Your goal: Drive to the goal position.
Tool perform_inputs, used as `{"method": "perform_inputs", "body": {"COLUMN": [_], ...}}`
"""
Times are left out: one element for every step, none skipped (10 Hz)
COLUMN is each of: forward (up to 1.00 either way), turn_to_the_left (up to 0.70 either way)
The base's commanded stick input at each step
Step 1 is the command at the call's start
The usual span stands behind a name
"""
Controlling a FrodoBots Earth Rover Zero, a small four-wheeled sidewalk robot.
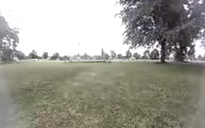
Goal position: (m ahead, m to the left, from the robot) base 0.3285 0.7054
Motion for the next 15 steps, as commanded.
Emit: {"method": "perform_inputs", "body": {"forward": [0.50, 0.50, 0.50, 0.50, 0.50, 0.50, 0.50, 0.50, 0.50, 0.50, 0.50, 0.50, 0.50, 0.50, 0.50], "turn_to_the_left": [0.00, 0.00, 0.00, 0.00, 0.00, 0.00, 0.00, 0.00, 0.00, 0.00, 0.00, 0.00, 0.00, 0.00, 0.00]}}
